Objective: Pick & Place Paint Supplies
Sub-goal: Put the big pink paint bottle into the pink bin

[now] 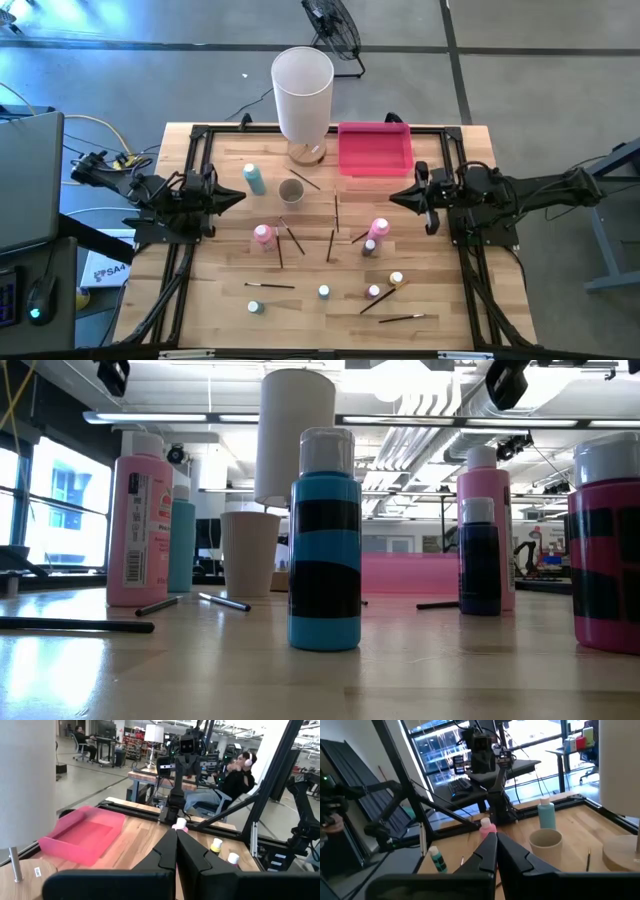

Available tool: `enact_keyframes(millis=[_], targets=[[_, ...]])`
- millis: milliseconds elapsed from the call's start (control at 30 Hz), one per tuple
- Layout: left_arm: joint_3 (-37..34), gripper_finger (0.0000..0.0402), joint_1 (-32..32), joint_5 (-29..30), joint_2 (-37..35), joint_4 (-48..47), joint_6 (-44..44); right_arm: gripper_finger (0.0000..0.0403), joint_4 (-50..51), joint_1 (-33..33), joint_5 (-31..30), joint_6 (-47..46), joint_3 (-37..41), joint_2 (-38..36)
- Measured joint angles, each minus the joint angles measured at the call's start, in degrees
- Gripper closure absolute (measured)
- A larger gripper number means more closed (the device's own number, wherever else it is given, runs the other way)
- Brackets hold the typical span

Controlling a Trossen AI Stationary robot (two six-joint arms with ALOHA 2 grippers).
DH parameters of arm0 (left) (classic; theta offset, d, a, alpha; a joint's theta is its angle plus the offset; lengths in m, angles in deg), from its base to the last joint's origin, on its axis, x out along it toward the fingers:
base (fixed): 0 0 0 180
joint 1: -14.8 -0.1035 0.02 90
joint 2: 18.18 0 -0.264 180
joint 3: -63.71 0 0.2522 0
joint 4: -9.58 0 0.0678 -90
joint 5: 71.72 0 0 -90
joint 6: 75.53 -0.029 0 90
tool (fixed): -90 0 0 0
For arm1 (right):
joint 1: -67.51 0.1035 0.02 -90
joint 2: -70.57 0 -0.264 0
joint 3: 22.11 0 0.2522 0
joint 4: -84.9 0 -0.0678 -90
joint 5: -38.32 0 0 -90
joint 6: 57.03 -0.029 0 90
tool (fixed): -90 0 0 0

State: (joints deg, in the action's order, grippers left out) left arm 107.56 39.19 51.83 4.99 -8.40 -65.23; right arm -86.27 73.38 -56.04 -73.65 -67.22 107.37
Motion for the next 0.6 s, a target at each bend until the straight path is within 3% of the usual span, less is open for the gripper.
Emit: enact_keyframes(millis=[267,600], targets=[[0.0,0.0402,0.01,-1.07,-0.04,0.4,0.01,0.0401,-0.19,0.01,0.17,0.38,0.0,0.56],[0.0,0.0402,0.0,0.98,-0.04,4.24,0.45,0.0401,-8.14,0.01,0.01,-1.55,-0.14,2.53]])
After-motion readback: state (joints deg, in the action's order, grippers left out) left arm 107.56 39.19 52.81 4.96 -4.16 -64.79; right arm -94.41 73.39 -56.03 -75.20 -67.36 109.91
